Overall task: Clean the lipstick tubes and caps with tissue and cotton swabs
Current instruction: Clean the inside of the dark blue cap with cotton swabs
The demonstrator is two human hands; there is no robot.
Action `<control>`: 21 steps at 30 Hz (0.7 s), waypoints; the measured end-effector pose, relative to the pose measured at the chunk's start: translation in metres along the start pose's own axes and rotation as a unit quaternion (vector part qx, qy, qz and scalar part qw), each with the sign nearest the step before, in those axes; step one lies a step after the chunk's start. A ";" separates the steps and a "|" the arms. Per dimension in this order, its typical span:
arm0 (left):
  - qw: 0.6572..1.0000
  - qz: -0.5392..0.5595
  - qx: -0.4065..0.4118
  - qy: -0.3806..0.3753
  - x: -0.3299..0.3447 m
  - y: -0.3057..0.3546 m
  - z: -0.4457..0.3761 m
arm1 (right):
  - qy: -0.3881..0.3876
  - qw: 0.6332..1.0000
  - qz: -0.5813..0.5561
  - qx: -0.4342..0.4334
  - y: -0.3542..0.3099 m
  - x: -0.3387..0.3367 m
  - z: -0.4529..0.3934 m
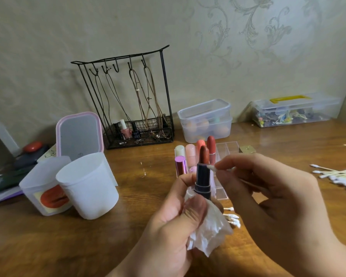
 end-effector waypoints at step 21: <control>0.994 0.056 0.008 0.090 0.010 0.006 0.000 | -0.064 0.998 0.020 0.017 0.011 0.003 0.002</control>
Point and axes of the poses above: each hand's wrist, its own z-axis away from the middle knuckle, its own x-axis out of the palm, y = z × x, the point moved 1 cm from there along -z, towards the middle knuckle, and after that the axes turned 1 degree about z, right-handed, at the moved point
